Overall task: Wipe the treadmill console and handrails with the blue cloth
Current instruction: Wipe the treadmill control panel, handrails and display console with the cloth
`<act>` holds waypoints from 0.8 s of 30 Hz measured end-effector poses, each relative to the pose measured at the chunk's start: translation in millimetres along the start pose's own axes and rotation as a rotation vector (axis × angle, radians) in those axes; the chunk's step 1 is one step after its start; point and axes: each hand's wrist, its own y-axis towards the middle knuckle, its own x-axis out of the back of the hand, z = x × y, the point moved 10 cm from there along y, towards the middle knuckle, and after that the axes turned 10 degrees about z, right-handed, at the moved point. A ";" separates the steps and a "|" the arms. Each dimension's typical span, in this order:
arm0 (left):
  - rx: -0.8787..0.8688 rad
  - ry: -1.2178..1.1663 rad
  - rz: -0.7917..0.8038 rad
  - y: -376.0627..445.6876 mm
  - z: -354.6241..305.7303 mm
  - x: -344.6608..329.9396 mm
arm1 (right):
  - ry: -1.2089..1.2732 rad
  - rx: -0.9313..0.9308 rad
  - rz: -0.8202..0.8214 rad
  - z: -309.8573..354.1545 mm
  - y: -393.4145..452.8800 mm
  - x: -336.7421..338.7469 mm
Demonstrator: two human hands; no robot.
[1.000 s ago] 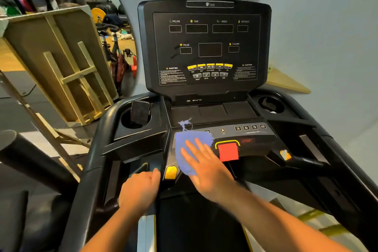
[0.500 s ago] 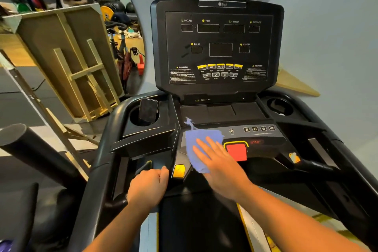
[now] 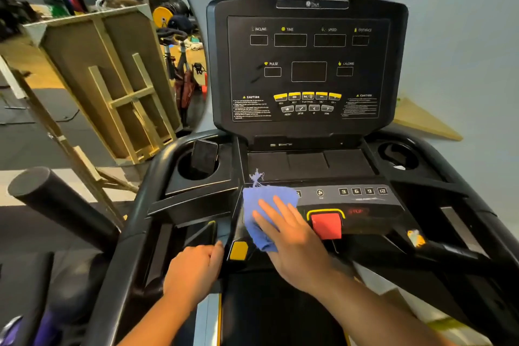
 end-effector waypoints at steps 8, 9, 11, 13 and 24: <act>-0.079 -0.216 -0.185 30.8 -4.2 30.7 | -0.044 -0.420 -0.094 -152.7 -96.6 40.0; -0.086 -0.233 -0.232 37.8 -9.2 43.3 | -0.063 -0.445 -0.110 -165.7 -105.8 44.3; -0.118 -0.253 -0.304 50.8 -23.8 68.7 | -0.129 -0.406 -0.129 -181.5 -115.6 50.9; -0.139 -0.219 -0.376 63.3 -36.8 90.8 | -0.059 -0.431 -0.119 -194.1 -120.3 56.9; 0.024 -0.166 -0.122 125.9 -37.6 88.9 | 1.332 -0.953 -0.609 -237.5 -61.0 151.9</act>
